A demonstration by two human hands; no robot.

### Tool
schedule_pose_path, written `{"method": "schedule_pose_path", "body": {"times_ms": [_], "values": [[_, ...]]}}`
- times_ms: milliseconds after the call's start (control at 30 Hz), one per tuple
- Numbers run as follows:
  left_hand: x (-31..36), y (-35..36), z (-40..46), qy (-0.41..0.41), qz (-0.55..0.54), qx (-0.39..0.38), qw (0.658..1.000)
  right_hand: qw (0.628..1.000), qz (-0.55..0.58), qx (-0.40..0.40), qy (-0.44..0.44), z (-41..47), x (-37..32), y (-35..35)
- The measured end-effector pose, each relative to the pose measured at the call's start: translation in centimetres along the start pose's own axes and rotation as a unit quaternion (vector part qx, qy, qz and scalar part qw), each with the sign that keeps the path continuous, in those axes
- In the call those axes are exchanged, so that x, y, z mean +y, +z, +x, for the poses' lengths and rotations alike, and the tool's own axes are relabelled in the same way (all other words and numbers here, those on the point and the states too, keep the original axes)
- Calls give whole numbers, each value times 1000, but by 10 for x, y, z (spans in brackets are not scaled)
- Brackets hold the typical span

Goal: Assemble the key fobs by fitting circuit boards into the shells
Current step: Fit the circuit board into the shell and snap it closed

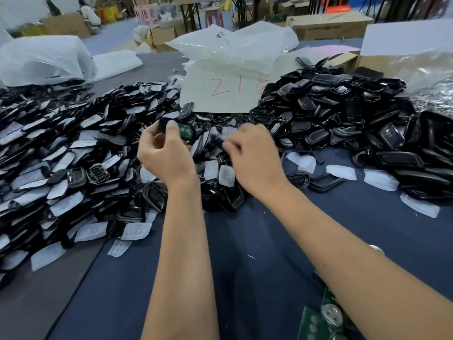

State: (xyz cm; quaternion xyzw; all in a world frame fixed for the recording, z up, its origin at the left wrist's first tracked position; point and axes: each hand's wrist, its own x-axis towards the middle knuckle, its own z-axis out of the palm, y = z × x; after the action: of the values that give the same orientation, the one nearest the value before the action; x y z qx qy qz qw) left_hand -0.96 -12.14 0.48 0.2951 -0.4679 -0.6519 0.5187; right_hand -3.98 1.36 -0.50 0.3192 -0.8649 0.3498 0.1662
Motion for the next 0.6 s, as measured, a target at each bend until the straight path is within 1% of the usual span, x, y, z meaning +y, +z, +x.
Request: {"method": "schedule_pose_path", "body": {"times_ms": [33, 67, 100, 133, 167, 200, 233, 267, 300, 333, 367, 400, 433, 467, 500, 533, 567, 600], "values": [[0, 6, -9, -1, 5, -38, 999, 990, 102, 46, 83, -3, 6, -7], [-1, 12, -19, -4, 13, -86, 996, 964, 190, 88, 161, -6, 11, -14], [-2, 19, -31, -13, 19, -143, 989, 935, 249, 123, 219, -9, 19, -24], [-4, 24, -44, -25, 28, -206, 978, 911, 282, 151, 259, -13, 29, -33], [-7, 30, -59, -41, 42, -277, 959, 891, 304, 175, 287, -18, 41, -43], [-11, 33, -73, -61, 62, -351, 932, 875, 322, 194, 307, -24, 54, -52], [-15, 36, -86, -82, 87, -430, 895, 861, 335, 209, 321, -31, 66, -61], [-20, 38, -100, -94, 118, -506, 849, 855, 335, 223, 328, -39, 77, -71], [-25, 39, -110, -88, 154, -571, 801, 856, 323, 232, 331, -48, 87, -79], [-31, 40, -120, -63, 194, -621, 757, 863, 301, 236, 329, -57, 95, -86], [-36, 40, -127, -25, 231, -649, 724, 876, 276, 231, 321, -66, 101, -91], [-41, 40, -133, 16, 259, -660, 705, 891, 251, 221, 307, -74, 105, -95], [-44, 41, -138, 47, 274, -656, 701, 908, 225, 208, 286, -81, 106, -98], [-46, 42, -140, 61, 274, -641, 715, 926, 191, 195, 260, -87, 107, -99], [-46, 42, -141, 48, 260, -619, 739, 945, 146, 184, 228, -91, 107, -100], [-44, 43, -139, 8, 235, -592, 771, 962, 91, 174, 190, -94, 105, -101], [-42, 44, -137, -62, 199, -564, 799, 974, 41, 166, 150, -95, 103, -101], [-39, 46, -136, -151, 154, -539, 814, 981, 6, 158, 114, -96, 101, -100]]}}
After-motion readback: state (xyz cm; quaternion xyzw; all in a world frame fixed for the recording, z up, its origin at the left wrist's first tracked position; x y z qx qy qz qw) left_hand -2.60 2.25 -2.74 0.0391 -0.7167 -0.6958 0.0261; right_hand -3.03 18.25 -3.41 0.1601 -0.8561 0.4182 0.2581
